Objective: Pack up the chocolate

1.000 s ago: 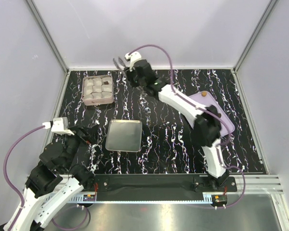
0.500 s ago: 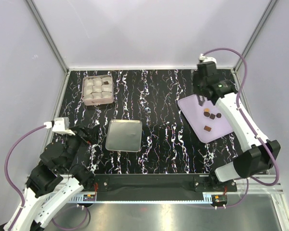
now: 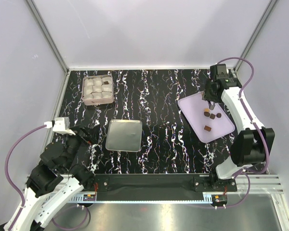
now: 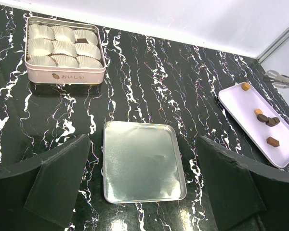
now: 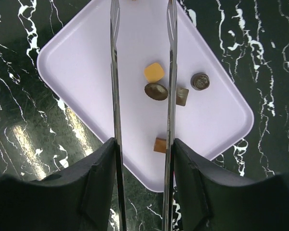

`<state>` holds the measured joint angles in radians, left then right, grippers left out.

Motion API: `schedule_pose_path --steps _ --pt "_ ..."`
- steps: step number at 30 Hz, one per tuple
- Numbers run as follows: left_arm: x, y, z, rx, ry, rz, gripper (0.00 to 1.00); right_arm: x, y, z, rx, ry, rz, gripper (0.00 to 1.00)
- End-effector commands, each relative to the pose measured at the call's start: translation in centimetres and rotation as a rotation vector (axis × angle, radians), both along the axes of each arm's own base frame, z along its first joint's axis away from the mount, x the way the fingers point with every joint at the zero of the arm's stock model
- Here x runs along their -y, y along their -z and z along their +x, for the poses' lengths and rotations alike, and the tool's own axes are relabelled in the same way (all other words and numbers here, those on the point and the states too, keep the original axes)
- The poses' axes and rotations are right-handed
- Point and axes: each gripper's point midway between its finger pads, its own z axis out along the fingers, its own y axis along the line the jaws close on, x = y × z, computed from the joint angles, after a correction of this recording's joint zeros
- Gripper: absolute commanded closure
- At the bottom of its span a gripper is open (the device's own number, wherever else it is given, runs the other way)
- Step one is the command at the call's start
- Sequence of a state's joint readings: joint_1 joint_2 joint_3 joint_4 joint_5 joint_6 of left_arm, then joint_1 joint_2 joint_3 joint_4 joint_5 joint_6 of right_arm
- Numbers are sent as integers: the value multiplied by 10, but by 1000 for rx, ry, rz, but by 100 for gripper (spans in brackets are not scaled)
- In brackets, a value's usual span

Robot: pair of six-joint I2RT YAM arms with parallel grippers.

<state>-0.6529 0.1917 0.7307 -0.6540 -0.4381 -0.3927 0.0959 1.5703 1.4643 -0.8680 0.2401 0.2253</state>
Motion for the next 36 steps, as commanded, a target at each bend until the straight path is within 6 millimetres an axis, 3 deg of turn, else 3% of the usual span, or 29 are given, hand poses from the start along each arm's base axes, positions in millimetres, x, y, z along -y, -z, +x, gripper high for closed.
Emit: schedule_pose_path --steps 1,5,22,36 --pt "4 -13 4 40 8 -30 1 -5 10 15 26 0 36 45" --pt "4 -12 4 38 8 -25 1 -3 27 21 15 -7 52 46" --pt "4 -12 5 37 2 -21 1 2 67 50 6 -15 56 49" --pt "3 -11 6 35 -2 -16 1 9 84 58 -12 -4 37 50"
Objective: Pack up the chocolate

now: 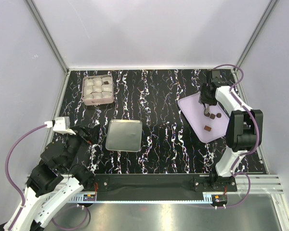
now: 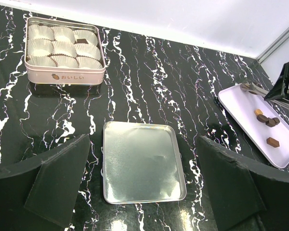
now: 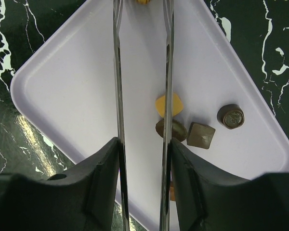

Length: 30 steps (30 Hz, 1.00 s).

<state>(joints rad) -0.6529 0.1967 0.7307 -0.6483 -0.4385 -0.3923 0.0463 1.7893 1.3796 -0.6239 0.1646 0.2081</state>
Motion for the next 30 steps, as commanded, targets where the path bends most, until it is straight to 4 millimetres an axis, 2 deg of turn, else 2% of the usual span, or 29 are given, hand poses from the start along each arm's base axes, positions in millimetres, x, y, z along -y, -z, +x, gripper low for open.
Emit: schedule_pose_path --steps 1,7,13,20,30 --pt "3 -11 5 33 -3 -15 1 7 -6 18 56 7 -13 50" --pt "2 -10 5 31 -5 -13 1 6 -2 21 54 -2 -7 51" --pt "2 -10 5 29 -8 -13 1 8 -6 23 66 -5 -10 54" --pt "2 -10 6 29 -10 -13 1 12 -23 21 78 -1 -27 57" --pt "1 -11 4 36 -10 -20 1 6 -58 1 86 -11 2 62"
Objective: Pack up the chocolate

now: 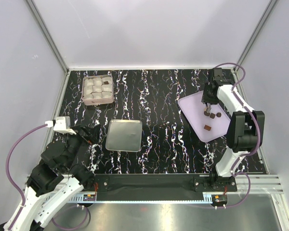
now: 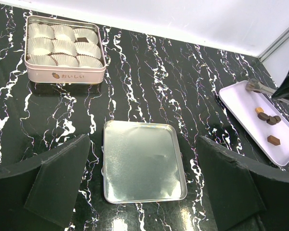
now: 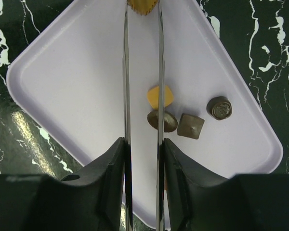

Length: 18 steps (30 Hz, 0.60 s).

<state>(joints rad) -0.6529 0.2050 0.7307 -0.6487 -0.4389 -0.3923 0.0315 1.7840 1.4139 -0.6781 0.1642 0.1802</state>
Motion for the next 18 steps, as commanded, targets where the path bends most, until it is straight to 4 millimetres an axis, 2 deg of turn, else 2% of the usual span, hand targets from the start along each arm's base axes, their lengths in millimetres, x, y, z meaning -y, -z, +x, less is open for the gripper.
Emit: schedule_pose_path --steps 1,5,8,11,12,13,14,15,16,17,18 --pt "0 -13 3 46 -9 -27 1 -2 -53 4 111 0 25 62" --pt "-1 -14 3 49 -14 -27 1 -17 -74 0 162 -29 89 63" --pt "-3 -15 2 51 -20 -30 1 -44 -88 3 193 -73 138 63" --pt "-4 -16 1 59 -22 -34 1 -87 -101 10 222 -147 150 63" --pt "-4 -16 1 59 -22 -34 1 -101 -113 15 251 -166 162 63" --pt "-5 -16 1 60 -23 -37 1 -132 -117 14 258 -228 172 63" --pt "-5 -16 0 60 -23 -37 1 -146 -120 16 267 -252 180 63" --pt "-6 -17 0 62 -26 -40 1 -165 -113 21 255 -283 184 63" --pt "-6 -16 0 61 -28 -40 1 -194 -127 22 287 -334 204 63" --pt "-7 -16 -1 63 -30 -42 1 -213 -121 27 285 -362 209 64" --pt "-8 -17 -1 67 -31 -45 1 -229 -124 29 297 -391 218 63"
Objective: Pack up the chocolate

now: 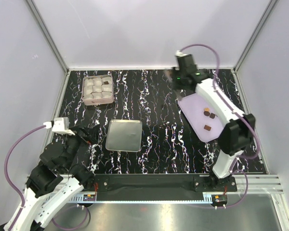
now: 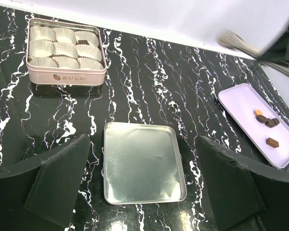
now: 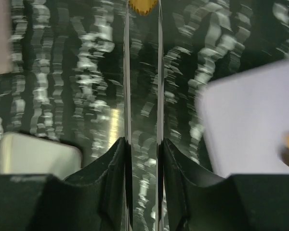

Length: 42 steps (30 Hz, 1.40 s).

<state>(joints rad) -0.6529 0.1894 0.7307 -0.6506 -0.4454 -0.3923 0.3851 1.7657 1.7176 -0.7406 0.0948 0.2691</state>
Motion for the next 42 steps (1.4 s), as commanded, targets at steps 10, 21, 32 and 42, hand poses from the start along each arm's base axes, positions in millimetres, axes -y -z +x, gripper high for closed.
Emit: schedule_pose_path --steps 10,21,32,42 --pt "-6 -18 -1 68 -28 -46 1 -223 -26 18 206 -380 106 63" --pt "-6 -18 -1 69 -23 -46 1 -315 15 11 279 -562 115 63" --pt "-4 -17 -1 68 -17 -42 1 -330 61 20 295 -597 33 60" --pt "-4 -16 0 67 -17 -42 1 -323 79 31 330 -581 -60 59"
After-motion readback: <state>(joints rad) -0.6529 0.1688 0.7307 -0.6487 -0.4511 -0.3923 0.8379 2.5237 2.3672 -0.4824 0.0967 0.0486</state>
